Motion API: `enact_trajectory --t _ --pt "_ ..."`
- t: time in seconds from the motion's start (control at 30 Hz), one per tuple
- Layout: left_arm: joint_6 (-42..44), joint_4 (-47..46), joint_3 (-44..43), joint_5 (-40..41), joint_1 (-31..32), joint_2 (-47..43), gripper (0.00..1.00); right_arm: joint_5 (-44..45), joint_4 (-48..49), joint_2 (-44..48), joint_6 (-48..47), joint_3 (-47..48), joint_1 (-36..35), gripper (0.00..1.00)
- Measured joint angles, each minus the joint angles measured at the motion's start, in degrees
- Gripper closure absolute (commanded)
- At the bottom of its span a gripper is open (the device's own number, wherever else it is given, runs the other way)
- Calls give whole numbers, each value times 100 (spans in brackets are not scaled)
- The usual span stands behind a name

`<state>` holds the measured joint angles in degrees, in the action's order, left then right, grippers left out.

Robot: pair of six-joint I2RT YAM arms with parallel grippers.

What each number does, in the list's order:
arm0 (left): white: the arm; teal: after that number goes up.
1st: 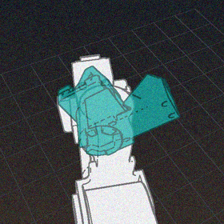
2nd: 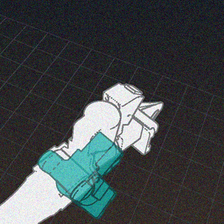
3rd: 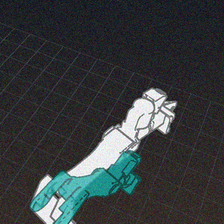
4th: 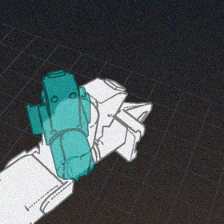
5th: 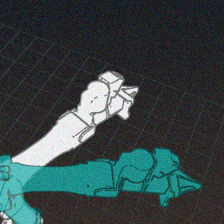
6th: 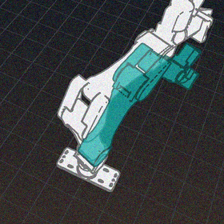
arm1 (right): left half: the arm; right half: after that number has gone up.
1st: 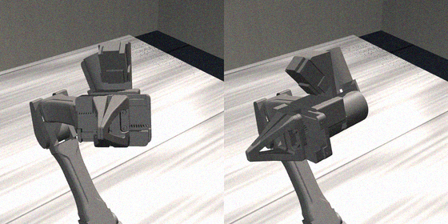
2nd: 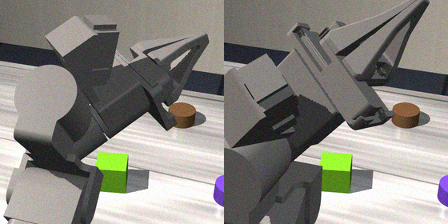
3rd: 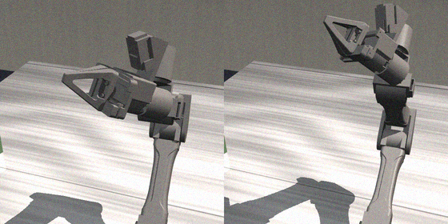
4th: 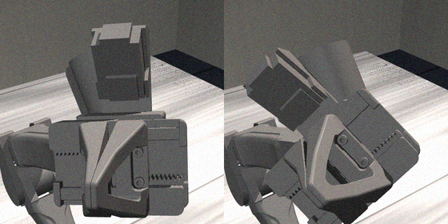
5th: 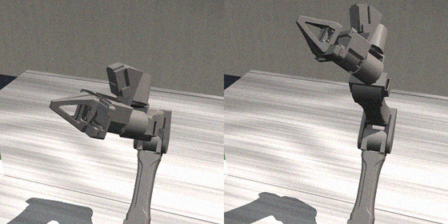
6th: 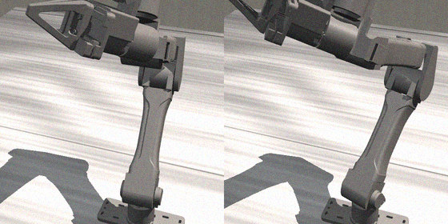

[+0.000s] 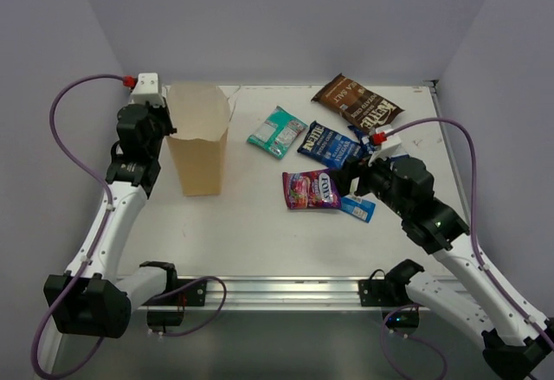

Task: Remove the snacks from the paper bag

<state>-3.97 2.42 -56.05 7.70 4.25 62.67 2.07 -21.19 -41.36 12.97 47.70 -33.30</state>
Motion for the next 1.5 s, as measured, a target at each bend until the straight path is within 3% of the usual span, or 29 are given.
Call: enact_trajectory --t 0.23,0.43,0.47,0.67,1.07,1.5 --pt "-142 153 61 0 -2 55 81 2 -109 -151 -74 140 0 20" --pt "-310 365 59 37 -24 55 50 20 -157 -153 -133 304 0 20" --pt "-332 420 46 66 -28 55 41 22 -157 -153 -138 319 0 20" --pt "-402 981 -256 170 -44 39 23 22 -186 -157 -146 387 0 20" --pt "-446 1692 -627 155 -44 9 7 24 -199 -186 -149 579 0 20" --pt "-444 2356 -879 417 -44 138 0 63 -214 -175 -153 590 0 20"
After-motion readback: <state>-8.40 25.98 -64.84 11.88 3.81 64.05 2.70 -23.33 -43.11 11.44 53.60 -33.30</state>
